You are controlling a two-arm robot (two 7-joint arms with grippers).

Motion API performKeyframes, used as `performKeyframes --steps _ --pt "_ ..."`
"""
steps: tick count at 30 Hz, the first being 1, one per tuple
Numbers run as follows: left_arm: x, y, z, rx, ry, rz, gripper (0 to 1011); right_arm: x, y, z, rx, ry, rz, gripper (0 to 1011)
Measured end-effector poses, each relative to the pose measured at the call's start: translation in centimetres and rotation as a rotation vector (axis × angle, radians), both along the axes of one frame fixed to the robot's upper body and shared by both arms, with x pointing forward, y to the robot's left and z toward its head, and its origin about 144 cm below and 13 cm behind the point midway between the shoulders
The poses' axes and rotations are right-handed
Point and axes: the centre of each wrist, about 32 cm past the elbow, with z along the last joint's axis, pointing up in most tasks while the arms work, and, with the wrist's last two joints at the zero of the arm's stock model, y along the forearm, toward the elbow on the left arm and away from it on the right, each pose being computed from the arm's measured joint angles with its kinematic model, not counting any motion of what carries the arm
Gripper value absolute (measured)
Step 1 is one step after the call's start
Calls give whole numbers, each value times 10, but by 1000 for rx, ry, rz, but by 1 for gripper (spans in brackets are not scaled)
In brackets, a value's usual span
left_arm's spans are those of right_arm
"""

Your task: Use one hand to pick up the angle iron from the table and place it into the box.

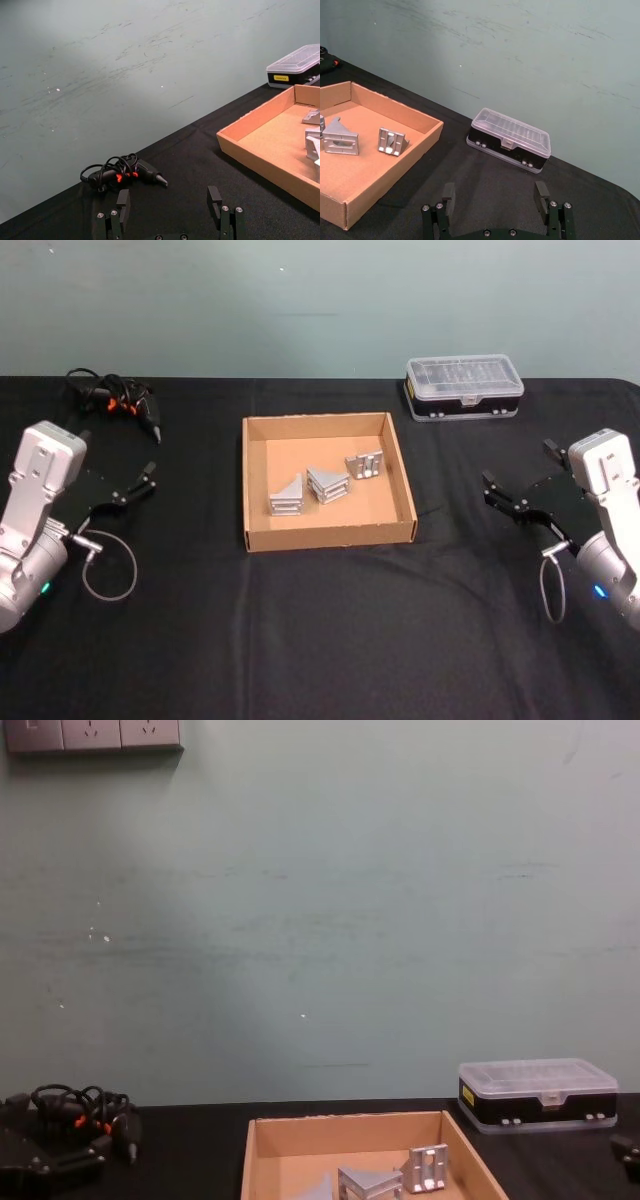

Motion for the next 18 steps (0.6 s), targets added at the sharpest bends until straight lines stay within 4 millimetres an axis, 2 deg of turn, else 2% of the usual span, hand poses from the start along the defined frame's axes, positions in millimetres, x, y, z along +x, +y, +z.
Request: performKeyframes --steps 18 --pt "0 0 0 0 0 0 1011 0 0 0 0 0 0 1003"
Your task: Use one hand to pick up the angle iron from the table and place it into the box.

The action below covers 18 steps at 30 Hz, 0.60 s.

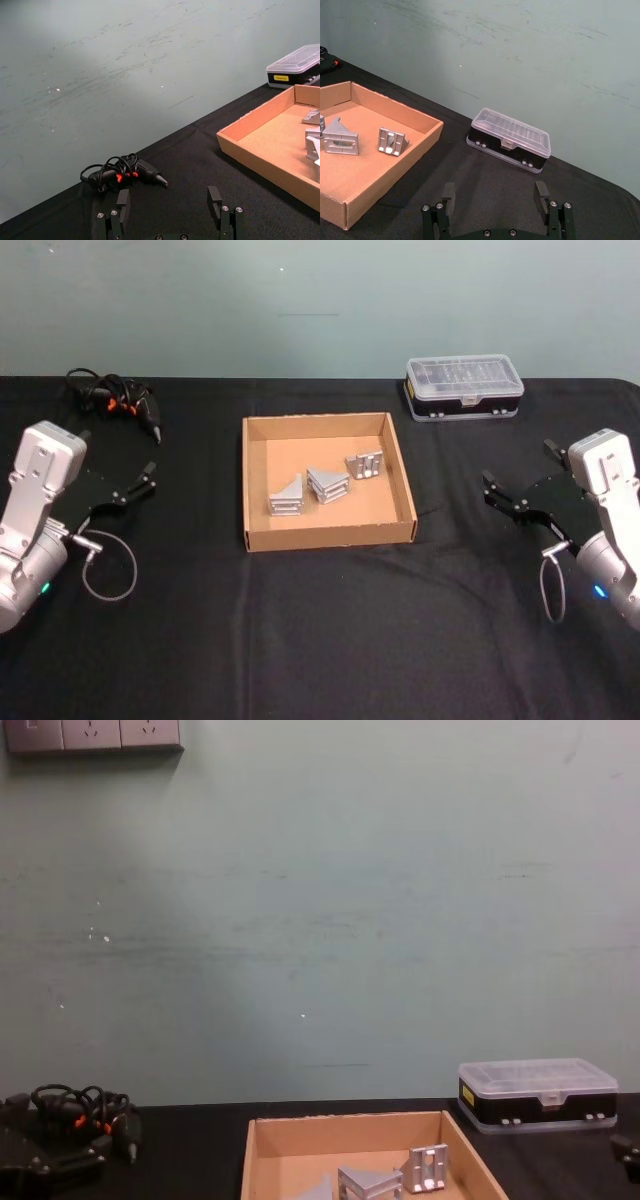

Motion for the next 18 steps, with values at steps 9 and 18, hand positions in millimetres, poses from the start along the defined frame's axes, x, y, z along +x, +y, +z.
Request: performKeyframes --steps 9,18 --pt "0 0 0 0 0 0 1011 0 0 0 0 0 0 1003" --pt "0 0 0 0 0 0 1011 0 0 0 0 0 0 1003"
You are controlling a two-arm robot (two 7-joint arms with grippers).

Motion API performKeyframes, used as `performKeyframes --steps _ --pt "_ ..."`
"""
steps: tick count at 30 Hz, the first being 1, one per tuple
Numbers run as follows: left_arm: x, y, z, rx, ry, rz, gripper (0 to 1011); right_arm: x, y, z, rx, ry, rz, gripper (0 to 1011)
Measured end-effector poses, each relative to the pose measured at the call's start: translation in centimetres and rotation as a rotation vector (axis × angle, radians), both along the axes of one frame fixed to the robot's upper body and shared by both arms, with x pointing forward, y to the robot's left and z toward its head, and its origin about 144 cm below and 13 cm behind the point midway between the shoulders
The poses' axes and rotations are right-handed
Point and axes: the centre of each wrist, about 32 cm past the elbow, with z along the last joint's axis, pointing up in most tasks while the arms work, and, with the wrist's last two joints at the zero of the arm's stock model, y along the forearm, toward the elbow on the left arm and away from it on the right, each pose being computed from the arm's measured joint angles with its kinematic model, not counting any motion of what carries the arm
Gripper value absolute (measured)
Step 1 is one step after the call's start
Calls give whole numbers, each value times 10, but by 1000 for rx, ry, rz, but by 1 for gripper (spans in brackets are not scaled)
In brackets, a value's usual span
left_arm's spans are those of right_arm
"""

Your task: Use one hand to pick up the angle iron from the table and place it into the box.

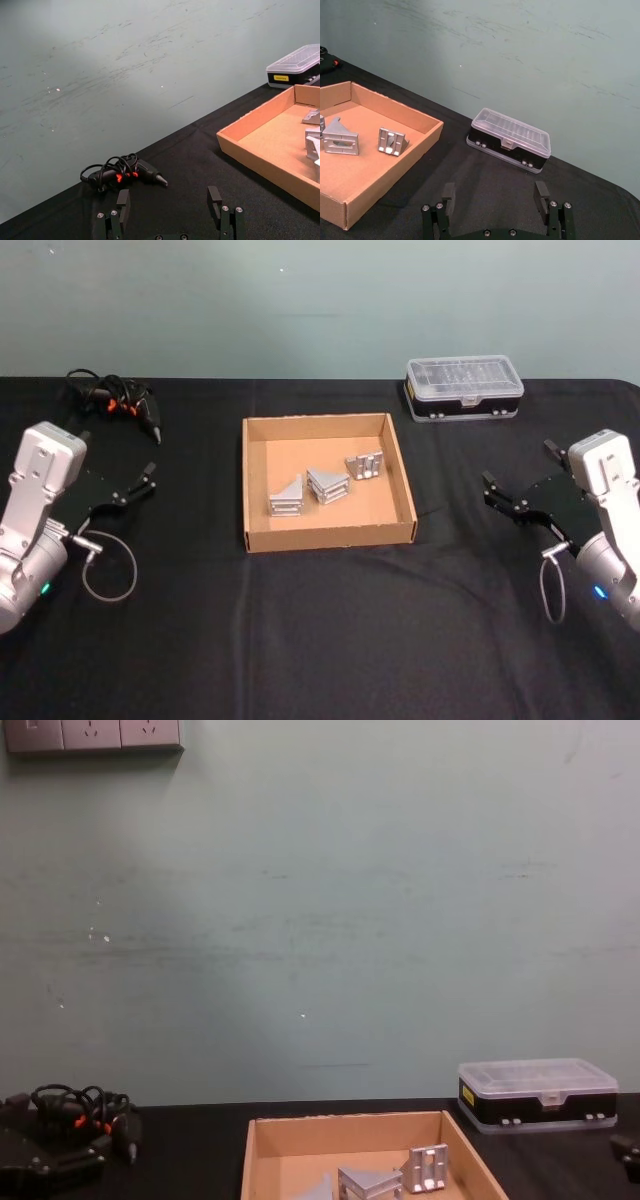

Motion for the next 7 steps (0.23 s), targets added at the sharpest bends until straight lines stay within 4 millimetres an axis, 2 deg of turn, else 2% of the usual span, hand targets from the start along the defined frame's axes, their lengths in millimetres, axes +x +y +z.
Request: performKeyframes --steps 7 --pt "0 0 0 0 0 0 1011 0 0 0 0 0 0 1003"
